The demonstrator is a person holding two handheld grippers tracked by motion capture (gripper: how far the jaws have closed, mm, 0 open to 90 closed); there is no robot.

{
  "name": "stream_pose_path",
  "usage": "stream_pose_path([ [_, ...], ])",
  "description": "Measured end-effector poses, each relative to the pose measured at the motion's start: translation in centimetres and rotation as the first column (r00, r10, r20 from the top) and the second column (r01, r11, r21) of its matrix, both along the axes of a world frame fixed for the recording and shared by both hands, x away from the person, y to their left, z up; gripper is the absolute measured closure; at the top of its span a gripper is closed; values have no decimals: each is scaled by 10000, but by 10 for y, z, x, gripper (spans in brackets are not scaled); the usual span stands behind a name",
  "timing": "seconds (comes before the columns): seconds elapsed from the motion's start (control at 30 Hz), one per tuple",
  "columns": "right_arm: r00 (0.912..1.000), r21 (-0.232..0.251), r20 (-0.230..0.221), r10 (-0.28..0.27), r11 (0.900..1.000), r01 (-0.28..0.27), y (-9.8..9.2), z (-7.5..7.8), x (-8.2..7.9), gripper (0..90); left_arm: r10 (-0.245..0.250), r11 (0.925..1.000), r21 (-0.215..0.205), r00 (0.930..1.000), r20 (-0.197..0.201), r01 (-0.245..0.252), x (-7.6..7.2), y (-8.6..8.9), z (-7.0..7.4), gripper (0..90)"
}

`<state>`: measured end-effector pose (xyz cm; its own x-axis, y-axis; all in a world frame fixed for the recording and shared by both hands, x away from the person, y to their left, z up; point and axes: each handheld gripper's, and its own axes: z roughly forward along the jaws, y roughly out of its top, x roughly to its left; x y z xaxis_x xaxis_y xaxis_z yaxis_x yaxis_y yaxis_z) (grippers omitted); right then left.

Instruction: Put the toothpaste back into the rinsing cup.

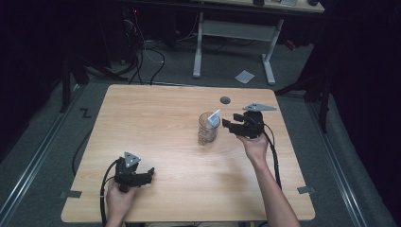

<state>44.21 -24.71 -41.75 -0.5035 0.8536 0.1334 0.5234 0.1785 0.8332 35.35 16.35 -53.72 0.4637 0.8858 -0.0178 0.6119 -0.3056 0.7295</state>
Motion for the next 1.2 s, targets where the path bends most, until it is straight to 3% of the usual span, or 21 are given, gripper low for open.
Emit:
stream_pose_path([
  [0.63, 9994, -41, 293, -168, 9998, 169, -22, 7, -24, 399, 6, 10000, -3, 10000, 3, -6, 0, 0, 0, 155],
  [1.2, 9989, -155, 388, -249, 9996, 256, -39, 7, -35, 401, 5, 10000, 12, 10000, -12, -5, 0, 0, 0, 155],
])
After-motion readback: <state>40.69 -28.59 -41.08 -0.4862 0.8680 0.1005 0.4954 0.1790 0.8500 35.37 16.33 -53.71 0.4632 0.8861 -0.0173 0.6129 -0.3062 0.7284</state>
